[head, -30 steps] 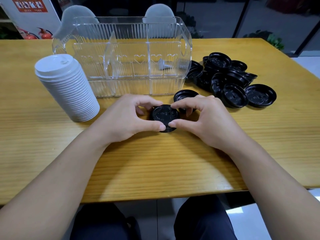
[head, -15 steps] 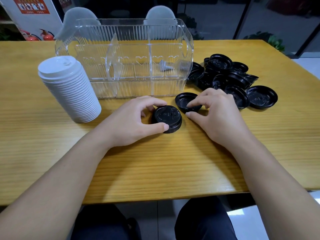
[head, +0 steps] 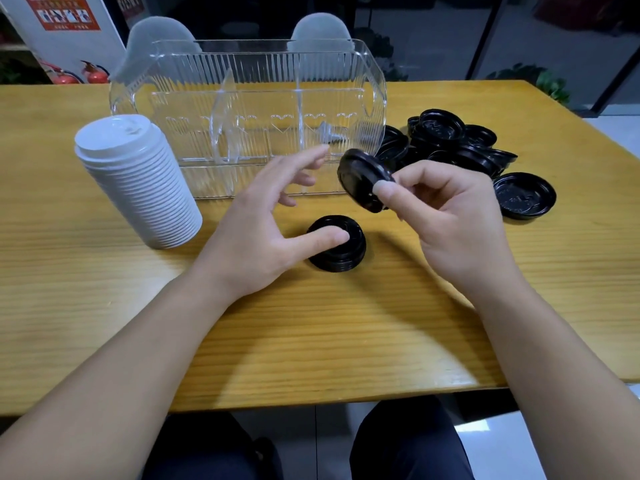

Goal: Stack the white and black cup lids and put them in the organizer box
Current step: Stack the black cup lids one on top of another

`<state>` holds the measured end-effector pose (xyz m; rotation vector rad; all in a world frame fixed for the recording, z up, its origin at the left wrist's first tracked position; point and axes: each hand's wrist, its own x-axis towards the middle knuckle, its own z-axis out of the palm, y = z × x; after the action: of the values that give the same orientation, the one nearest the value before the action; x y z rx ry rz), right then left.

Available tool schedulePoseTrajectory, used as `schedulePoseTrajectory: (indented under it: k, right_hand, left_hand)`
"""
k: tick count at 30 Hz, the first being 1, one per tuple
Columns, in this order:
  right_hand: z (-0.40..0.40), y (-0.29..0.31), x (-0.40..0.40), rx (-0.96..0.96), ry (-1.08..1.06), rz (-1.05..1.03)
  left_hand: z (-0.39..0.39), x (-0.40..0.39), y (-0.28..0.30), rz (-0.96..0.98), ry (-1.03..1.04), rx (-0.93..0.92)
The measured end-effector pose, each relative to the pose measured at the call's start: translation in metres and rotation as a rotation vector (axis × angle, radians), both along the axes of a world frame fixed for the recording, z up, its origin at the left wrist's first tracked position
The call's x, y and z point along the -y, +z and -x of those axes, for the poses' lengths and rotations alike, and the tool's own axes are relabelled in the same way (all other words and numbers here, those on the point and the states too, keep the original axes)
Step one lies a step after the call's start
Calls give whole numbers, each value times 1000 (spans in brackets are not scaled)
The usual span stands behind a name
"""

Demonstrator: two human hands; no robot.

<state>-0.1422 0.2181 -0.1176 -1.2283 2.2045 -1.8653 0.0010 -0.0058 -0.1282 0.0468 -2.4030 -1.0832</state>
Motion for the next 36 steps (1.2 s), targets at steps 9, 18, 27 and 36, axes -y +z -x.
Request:
schedulePoseTrajectory:
  k: [9, 18, 27, 36]
  right_hand:
    - [-3, 4, 4, 504, 326, 145]
    - [0, -3, 6, 138, 68, 30]
    - [-2, -13, 4, -158, 57, -300]
    - [-5, -15, 4, -148, 88, -386]
  left_hand:
    - [2, -9, -2, -6, -131, -140]
    - [4, -2, -3, 18, -41, -93]
    - [-1, 12, 0, 87, -31, 137]
    - [0, 15, -4, 120, -21, 248]
